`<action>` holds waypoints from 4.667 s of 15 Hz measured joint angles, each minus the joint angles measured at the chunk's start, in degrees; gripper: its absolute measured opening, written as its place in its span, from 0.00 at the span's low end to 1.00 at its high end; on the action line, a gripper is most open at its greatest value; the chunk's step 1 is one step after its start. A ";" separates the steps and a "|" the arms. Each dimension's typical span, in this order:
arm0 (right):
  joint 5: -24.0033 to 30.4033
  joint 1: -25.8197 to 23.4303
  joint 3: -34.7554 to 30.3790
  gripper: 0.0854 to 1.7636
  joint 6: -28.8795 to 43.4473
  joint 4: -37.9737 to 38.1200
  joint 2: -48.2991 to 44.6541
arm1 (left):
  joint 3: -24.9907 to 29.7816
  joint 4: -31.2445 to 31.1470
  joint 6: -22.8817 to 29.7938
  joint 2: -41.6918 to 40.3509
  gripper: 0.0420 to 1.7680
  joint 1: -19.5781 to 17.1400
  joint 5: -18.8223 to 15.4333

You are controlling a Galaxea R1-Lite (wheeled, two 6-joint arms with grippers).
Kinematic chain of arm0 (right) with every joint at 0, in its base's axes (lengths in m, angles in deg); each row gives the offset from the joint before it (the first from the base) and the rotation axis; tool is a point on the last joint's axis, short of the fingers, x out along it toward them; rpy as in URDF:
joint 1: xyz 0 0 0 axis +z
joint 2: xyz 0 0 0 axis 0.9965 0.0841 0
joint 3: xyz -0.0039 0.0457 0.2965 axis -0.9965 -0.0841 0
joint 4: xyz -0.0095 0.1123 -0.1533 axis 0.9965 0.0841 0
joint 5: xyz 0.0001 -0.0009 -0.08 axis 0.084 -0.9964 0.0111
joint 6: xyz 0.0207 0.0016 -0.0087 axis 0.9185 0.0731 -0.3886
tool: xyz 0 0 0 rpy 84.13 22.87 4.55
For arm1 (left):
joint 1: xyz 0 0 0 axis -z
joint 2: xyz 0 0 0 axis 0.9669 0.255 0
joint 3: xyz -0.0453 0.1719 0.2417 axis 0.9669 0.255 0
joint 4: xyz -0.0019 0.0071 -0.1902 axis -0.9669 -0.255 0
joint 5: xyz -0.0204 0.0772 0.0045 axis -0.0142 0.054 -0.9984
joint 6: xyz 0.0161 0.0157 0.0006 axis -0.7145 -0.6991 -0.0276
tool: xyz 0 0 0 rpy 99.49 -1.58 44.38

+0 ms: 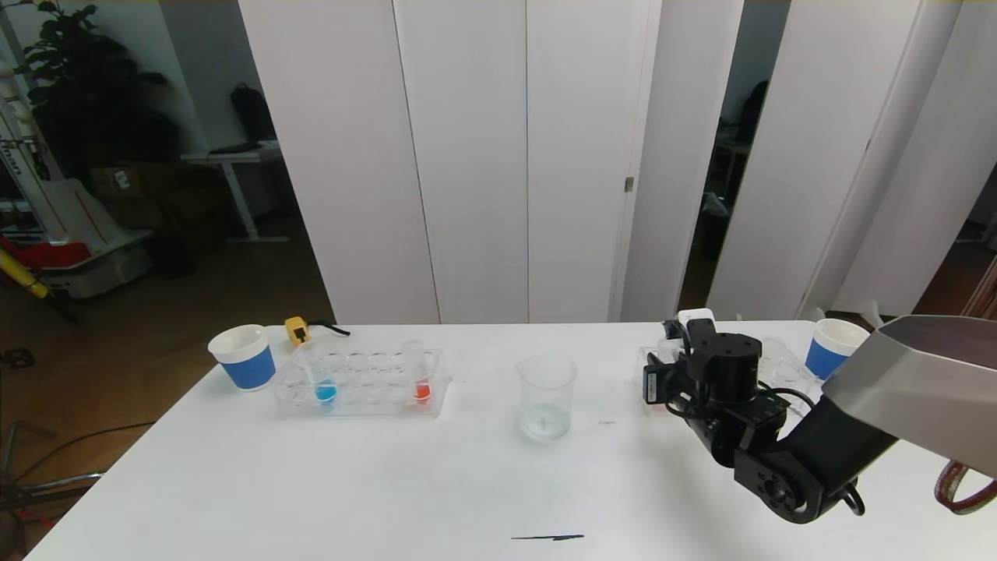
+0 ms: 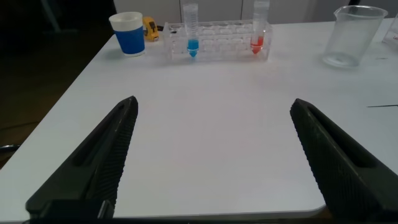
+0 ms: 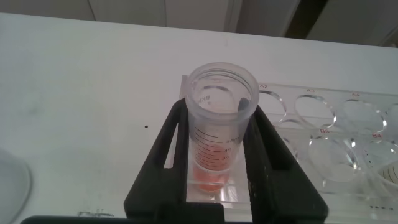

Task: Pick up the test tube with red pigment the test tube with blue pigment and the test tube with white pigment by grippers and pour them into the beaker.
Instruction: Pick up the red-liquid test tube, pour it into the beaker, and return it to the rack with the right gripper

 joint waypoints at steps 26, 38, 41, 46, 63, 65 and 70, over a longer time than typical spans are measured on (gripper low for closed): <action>3.40 -2.01 12.64 0.30 -6.41 11.03 -10.03 | 0.00 0.00 0.00 0.00 0.99 -0.02 0.01; 30.17 -3.06 44.74 0.30 -12.58 37.53 -3.86 | 0.00 0.00 0.00 0.00 0.99 -0.02 0.01; 33.54 -1.74 44.48 0.30 -17.71 37.27 -3.04 | 0.00 0.00 0.00 0.00 0.99 -0.02 0.01; 36.52 -0.50 43.08 0.30 -23.22 27.65 -1.18 | 0.00 0.00 0.00 0.00 0.99 -0.02 0.04; 54.87 -1.35 39.30 0.30 -51.20 14.75 3.23 | 0.00 0.00 0.00 0.00 0.99 -0.02 0.01; 56.50 -1.66 40.68 0.30 -56.25 17.23 3.89 | 0.00 0.00 0.00 0.00 0.99 -0.02 0.01; 62.07 -2.21 48.76 0.30 -67.02 22.85 6.03 | 0.00 0.00 0.00 0.00 0.99 -0.02 0.01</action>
